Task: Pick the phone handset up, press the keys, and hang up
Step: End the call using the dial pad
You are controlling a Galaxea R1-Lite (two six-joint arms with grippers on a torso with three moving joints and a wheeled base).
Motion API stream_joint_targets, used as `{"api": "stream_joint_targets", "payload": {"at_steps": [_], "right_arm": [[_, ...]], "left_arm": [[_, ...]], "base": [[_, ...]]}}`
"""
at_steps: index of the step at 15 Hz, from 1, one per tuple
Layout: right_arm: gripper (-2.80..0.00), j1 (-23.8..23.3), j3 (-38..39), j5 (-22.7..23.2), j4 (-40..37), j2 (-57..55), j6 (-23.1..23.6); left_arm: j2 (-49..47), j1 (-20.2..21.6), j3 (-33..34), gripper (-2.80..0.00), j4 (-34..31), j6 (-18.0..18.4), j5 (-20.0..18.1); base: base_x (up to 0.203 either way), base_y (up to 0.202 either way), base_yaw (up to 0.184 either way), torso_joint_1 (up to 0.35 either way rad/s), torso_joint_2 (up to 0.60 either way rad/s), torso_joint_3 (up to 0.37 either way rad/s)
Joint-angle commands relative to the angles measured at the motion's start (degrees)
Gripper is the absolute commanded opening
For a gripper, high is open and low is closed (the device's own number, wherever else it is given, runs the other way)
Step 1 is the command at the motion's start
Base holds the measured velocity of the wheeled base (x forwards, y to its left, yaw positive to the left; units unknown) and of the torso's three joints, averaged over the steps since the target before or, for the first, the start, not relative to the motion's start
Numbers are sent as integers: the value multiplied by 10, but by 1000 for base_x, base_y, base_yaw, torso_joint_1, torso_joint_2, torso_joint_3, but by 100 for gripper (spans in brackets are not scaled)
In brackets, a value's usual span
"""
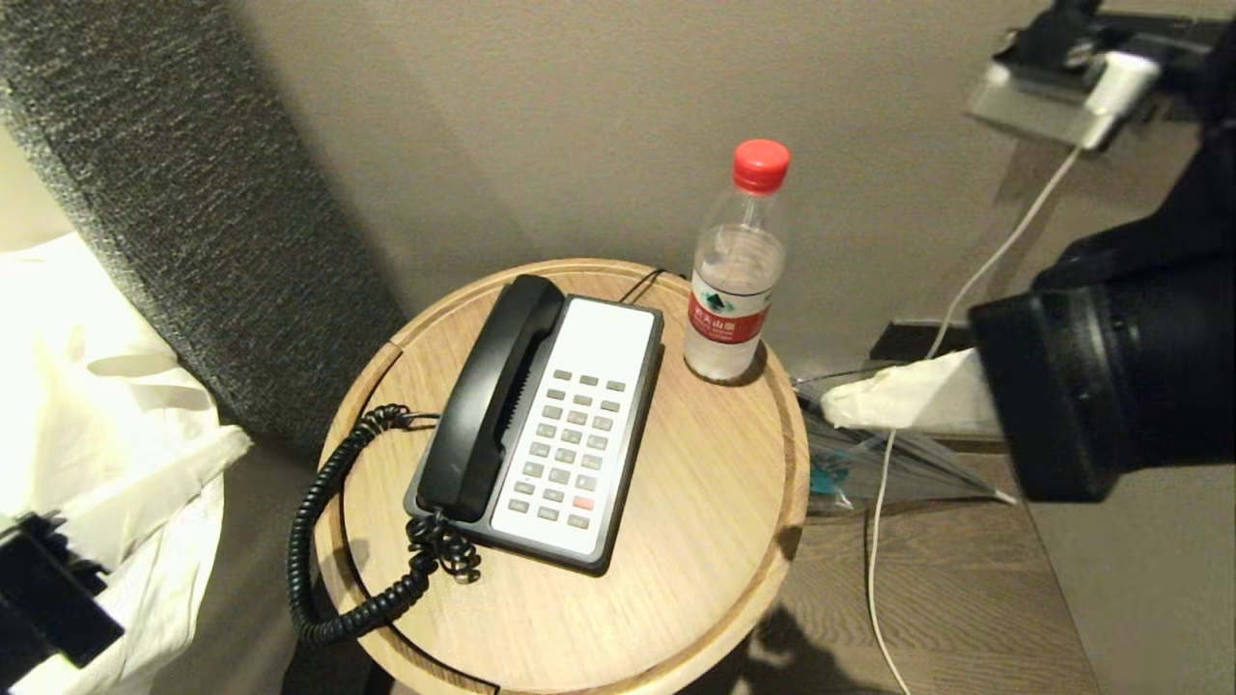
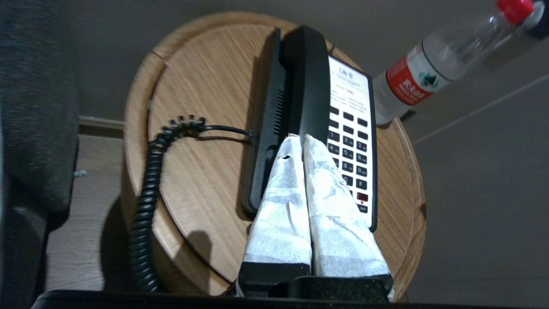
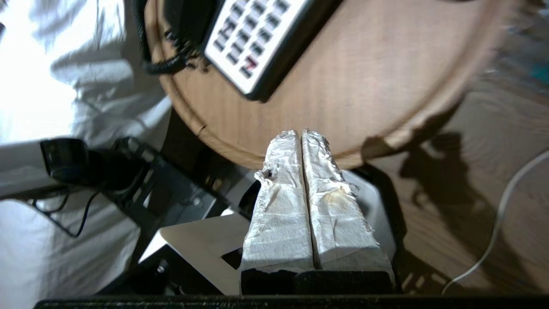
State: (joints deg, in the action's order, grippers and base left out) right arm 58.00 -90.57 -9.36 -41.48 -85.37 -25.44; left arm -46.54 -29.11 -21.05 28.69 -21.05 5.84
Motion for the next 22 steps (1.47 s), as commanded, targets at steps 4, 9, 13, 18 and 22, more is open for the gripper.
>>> {"api": "stream_joint_targets", "payload": {"at_steps": [4,9,13,18,22], "right_arm": [[-280,30,-21,48,61,-132,-4],[-280,40,-34,49,72,-196,-2],[-280,40,-32,47,73,-208,-4],[-280,38,-35,38,94,-238,-1],[-280,30,-35,24,106,-251,10]], "left_arm": [[83,20,17,-280,-31,-7,-4],[103,20,21,-280,-60,-23,-23],[102,20,25,-280,-66,-24,-27],[103,20,26,-280,-66,-24,-30],[104,20,26,-280,-66,-24,-30]], "base": [[0,0,0,0,0,0],[0,0,0,0,0,0],[0,0,0,0,0,0],[0,0,0,0,0,0],[0,0,0,0,0,0]]}}
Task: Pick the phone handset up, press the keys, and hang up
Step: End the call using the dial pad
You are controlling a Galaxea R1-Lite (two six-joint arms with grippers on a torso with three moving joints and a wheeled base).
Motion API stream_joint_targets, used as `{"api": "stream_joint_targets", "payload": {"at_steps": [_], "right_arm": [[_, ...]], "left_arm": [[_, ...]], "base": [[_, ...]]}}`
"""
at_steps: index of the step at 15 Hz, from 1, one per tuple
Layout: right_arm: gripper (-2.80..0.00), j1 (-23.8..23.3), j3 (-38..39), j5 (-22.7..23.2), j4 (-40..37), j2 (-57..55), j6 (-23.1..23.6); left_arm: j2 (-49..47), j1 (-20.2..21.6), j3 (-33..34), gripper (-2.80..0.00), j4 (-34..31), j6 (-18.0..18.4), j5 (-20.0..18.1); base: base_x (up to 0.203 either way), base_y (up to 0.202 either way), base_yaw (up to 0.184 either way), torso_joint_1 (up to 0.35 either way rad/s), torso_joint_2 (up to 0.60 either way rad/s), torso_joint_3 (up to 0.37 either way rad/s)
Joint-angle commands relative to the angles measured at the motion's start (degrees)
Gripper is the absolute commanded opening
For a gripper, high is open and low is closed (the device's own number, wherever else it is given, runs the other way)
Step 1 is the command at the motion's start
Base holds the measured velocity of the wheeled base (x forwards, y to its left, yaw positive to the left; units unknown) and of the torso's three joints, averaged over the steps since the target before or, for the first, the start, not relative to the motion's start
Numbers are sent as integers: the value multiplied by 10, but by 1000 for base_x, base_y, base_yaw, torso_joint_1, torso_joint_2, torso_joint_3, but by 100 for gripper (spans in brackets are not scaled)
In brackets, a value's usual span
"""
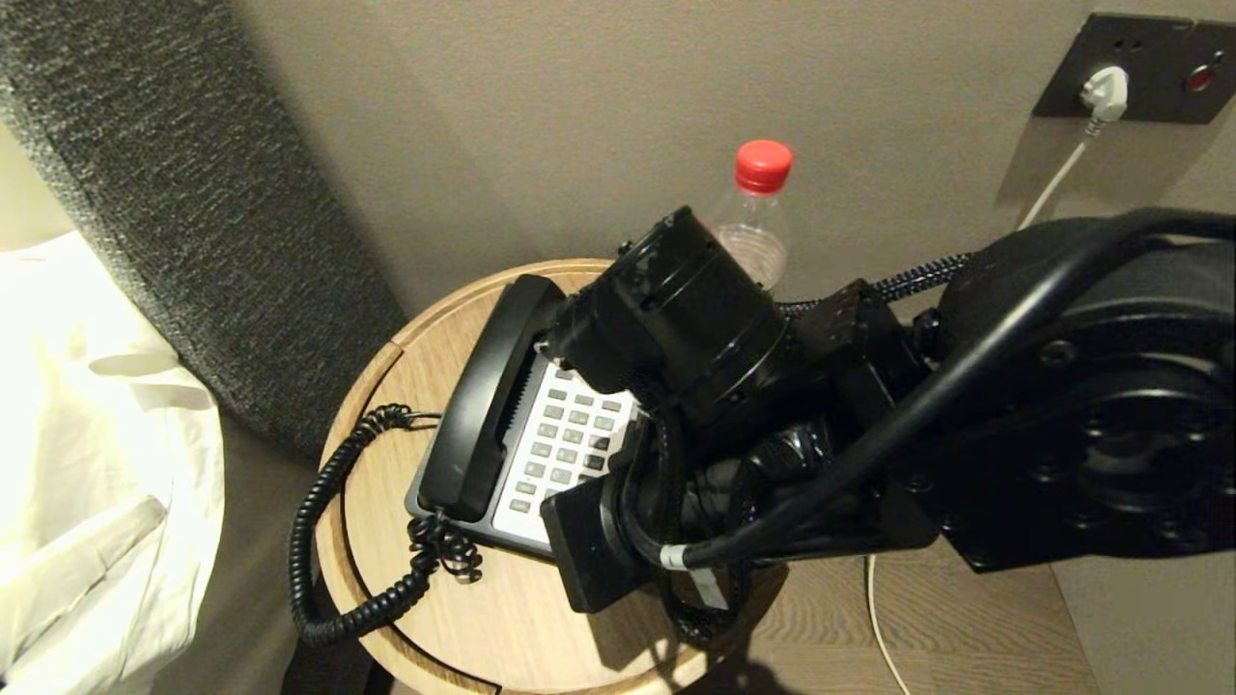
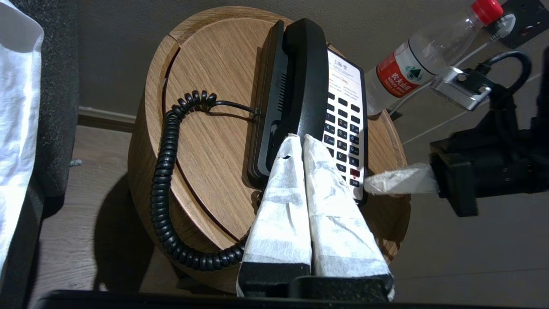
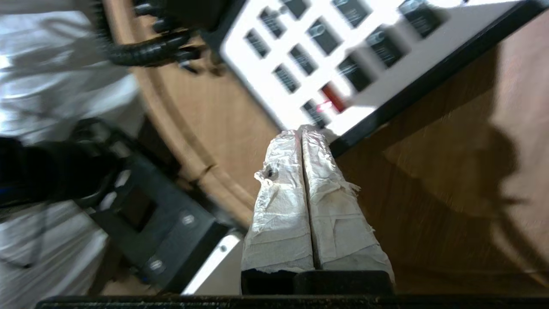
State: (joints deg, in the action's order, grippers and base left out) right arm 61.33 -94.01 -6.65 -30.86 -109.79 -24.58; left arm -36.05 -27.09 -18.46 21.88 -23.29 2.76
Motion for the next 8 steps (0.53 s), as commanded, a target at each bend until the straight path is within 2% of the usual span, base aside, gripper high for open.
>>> {"api": "stream_joint_targets", "payload": {"at_steps": [1,8], "right_arm": [[-280,-10,0,-7,1,-7,15],[-280,-13,-5,-8,3,-4,16]], "left_arm": [[1,0,1,-280,1,-2,1],[3,0,3,-280,1,-2,-2]], "base": [[0,0,0,0,0,0],[0,0,0,0,0,0]]}}
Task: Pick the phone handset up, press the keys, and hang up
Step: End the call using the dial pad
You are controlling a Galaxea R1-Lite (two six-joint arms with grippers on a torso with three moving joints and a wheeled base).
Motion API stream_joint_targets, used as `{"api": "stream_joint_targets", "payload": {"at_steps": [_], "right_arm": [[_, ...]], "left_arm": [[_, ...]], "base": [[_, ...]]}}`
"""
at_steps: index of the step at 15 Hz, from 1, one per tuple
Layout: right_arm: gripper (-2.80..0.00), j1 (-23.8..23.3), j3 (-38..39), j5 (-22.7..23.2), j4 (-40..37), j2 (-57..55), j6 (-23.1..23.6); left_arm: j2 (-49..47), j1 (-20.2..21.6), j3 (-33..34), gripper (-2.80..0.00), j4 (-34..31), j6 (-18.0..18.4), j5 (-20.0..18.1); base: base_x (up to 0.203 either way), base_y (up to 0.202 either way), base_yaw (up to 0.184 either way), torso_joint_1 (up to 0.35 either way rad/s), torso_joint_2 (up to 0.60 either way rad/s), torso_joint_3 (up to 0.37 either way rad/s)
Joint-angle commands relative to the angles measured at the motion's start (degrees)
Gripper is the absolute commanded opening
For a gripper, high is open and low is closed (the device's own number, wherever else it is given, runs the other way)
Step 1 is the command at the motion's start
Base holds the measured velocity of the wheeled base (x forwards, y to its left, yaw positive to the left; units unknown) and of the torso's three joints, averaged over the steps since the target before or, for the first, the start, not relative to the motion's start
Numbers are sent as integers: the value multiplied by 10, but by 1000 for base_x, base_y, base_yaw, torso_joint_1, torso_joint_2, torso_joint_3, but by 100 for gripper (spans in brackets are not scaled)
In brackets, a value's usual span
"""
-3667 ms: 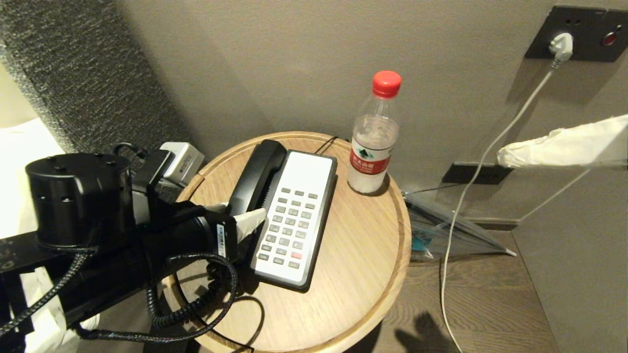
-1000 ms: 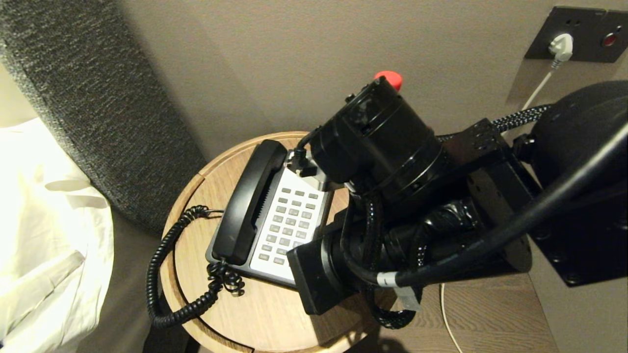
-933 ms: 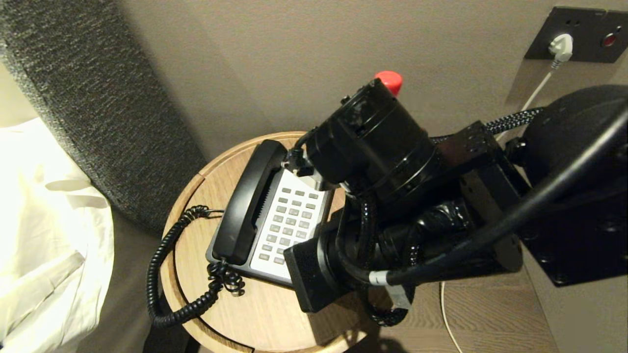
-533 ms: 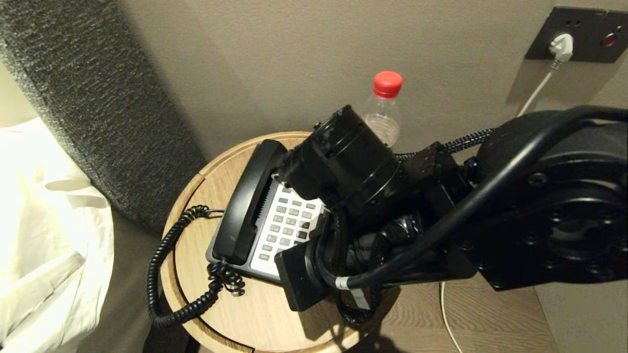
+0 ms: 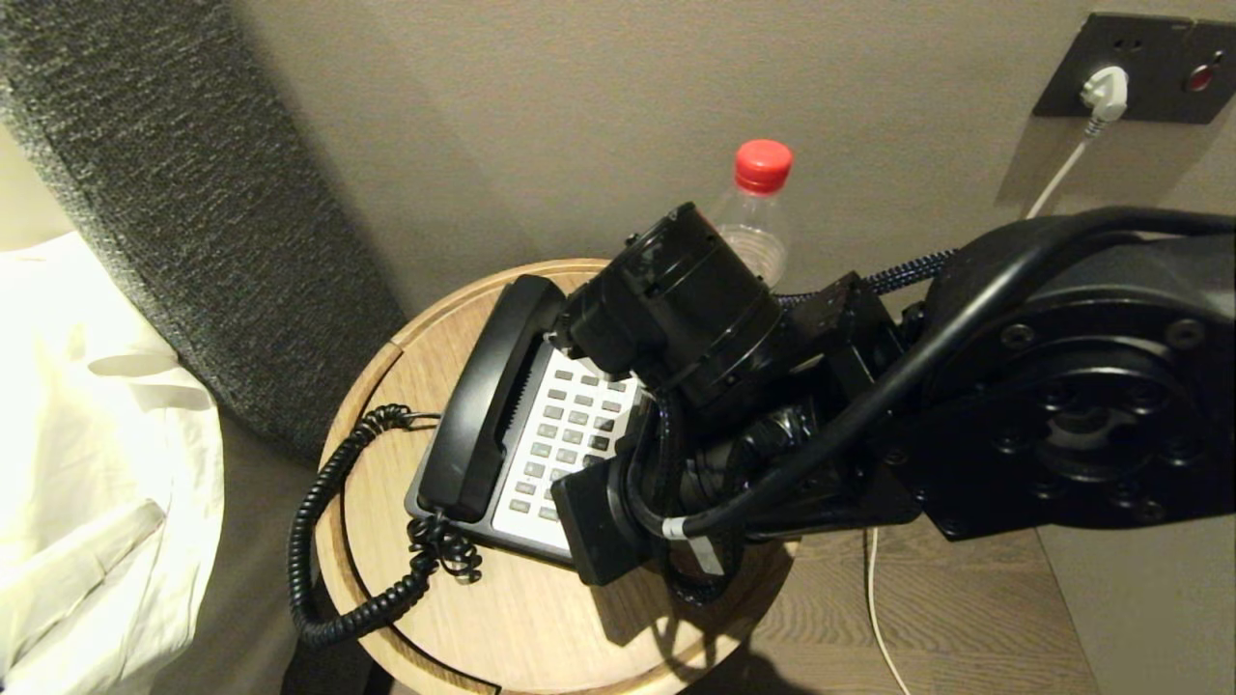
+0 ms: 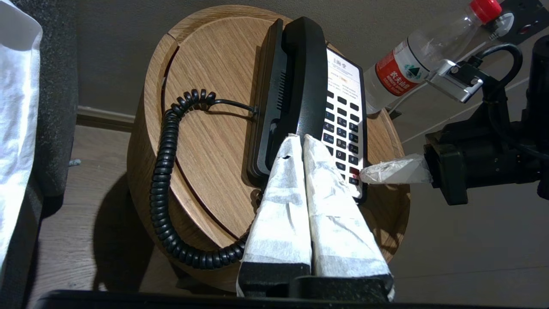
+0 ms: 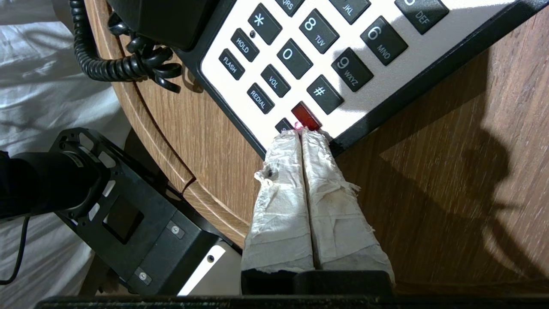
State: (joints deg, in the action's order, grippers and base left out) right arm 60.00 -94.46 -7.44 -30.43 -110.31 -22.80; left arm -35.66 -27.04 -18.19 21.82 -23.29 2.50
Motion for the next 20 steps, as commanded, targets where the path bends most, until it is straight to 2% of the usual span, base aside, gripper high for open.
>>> {"api": "stream_joint_targets", "payload": {"at_steps": [1,13,16,20], "right_arm": [[-280,0,0,0,-2,0,-1],[-280,0,-3,-6,-2,-23,1],[-280,-3,-3,-31,-1,-32,26],[-280,-4,-5,-34,-2,-26,59]], "left_arm": [[-1,0,0,-280,1,-2,0],[3,0,7,-280,1,-2,-1],[4,0,8,-280,1,-2,-1],[8,0,11,-280,1,-2,-1]], "base": [[0,0,0,0,0,0],[0,0,0,0,0,0],[0,0,0,0,0,0],[0,0,0,0,0,0]]}}
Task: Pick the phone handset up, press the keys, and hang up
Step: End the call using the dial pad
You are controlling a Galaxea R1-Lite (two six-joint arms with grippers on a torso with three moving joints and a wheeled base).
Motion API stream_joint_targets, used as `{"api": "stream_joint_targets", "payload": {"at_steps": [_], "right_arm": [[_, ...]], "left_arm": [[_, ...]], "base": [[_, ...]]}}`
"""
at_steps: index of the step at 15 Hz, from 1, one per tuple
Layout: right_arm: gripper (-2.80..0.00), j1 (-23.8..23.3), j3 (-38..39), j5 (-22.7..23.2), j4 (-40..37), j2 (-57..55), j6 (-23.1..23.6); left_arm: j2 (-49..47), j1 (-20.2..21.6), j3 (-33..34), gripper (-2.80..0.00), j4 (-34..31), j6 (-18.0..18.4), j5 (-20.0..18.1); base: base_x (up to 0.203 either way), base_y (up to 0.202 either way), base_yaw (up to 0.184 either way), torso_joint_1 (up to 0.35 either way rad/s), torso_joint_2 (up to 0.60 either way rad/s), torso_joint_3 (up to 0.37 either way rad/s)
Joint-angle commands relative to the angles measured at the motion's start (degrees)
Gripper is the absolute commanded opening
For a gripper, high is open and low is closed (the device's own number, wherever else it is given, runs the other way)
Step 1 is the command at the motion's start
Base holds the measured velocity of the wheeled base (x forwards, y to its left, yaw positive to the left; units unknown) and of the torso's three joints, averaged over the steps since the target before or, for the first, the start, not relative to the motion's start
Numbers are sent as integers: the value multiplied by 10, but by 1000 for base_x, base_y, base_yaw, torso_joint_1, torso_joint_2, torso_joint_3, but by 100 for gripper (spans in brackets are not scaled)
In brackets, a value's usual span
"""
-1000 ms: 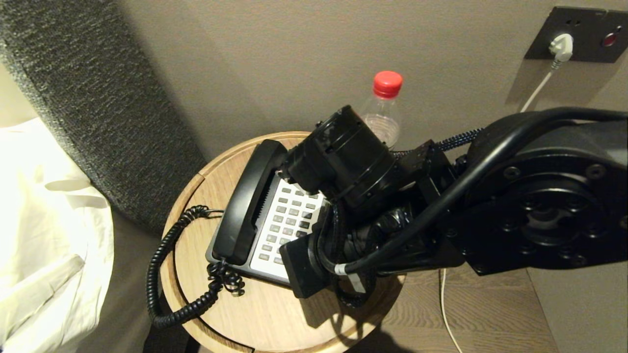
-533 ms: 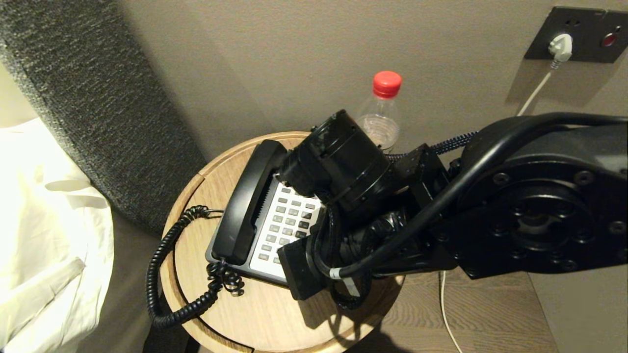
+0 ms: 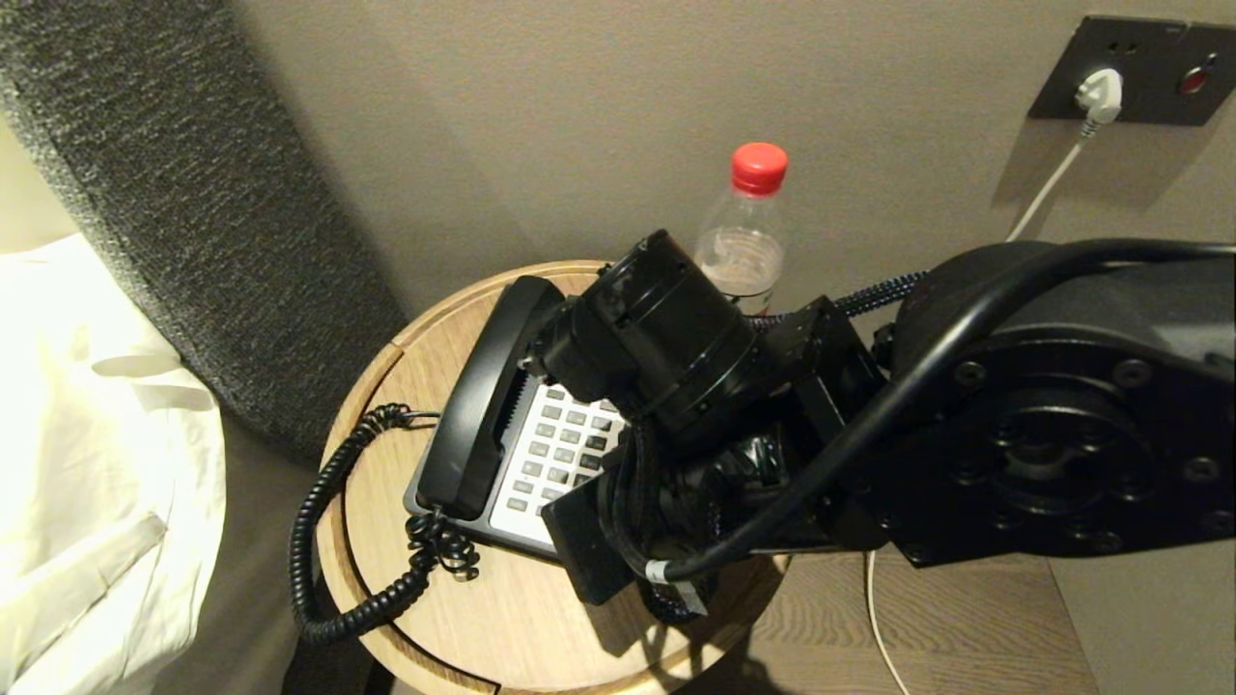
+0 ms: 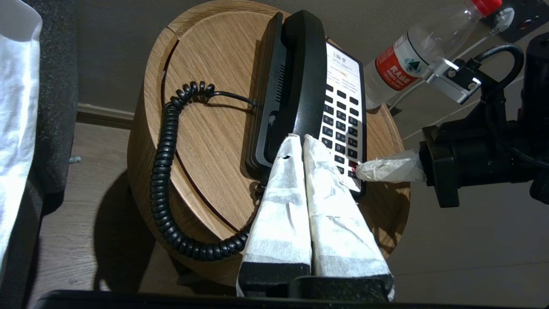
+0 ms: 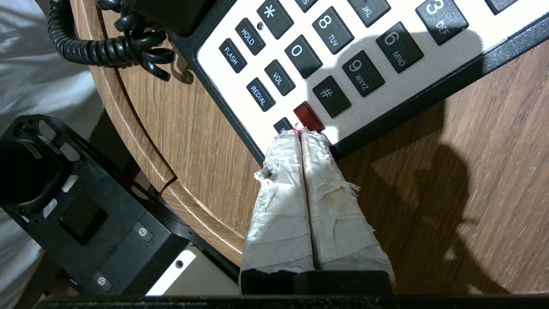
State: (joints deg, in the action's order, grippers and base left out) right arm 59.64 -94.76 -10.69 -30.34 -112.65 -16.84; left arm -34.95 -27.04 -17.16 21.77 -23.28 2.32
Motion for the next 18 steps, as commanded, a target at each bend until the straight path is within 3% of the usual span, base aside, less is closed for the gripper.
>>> {"api": "stream_joint_targets", "payload": {"at_steps": [1,7,18], "right_arm": [[-280,0,-4,-1,-3,-1,-2],[-280,0,-28,7,-16,19,-28],[-280,0,-32,43,-24,18,-30]], "left_arm": [[1,0,2,-280,2,-2,1],[1,0,2,-280,2,-2,1],[3,0,7,-280,1,-2,-7]], "base": [[0,0,0,0,0,0],[0,0,0,0,0,0],[0,0,0,0,0,0]]}}
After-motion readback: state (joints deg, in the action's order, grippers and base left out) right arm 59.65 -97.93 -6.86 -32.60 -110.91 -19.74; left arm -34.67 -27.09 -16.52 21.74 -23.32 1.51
